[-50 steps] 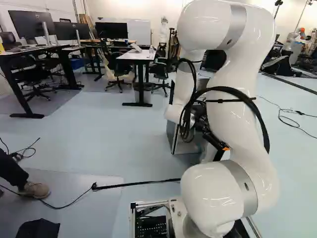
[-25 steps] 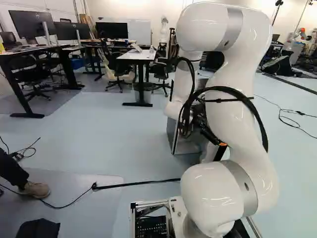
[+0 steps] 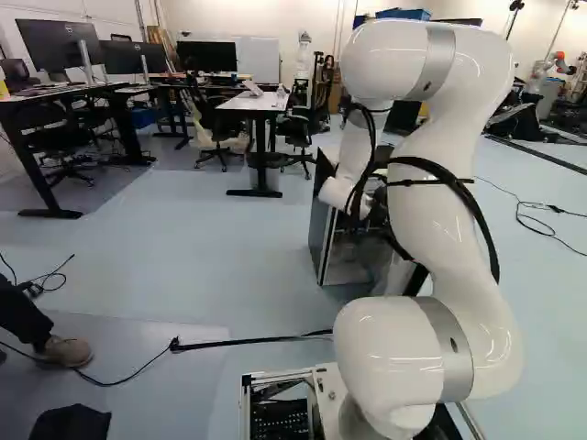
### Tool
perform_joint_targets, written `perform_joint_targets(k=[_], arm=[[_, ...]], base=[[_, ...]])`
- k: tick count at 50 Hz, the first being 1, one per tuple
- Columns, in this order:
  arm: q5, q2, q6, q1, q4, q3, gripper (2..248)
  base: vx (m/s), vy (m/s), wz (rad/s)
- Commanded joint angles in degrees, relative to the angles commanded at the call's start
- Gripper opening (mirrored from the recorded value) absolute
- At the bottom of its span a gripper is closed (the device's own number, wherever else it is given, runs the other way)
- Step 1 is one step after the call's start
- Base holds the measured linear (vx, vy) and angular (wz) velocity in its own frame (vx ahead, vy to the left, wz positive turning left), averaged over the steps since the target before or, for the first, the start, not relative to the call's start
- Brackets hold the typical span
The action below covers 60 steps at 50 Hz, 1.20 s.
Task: Open the fridge door
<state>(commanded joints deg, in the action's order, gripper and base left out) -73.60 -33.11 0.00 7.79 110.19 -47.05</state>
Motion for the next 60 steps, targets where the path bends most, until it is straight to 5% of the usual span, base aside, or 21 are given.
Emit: perform_joint_targets(k=[60], arm=[[0.00,-6.60,0.00,17.16,1.70,-15.16,247]], base=[[0.000,0.000,0.000]])
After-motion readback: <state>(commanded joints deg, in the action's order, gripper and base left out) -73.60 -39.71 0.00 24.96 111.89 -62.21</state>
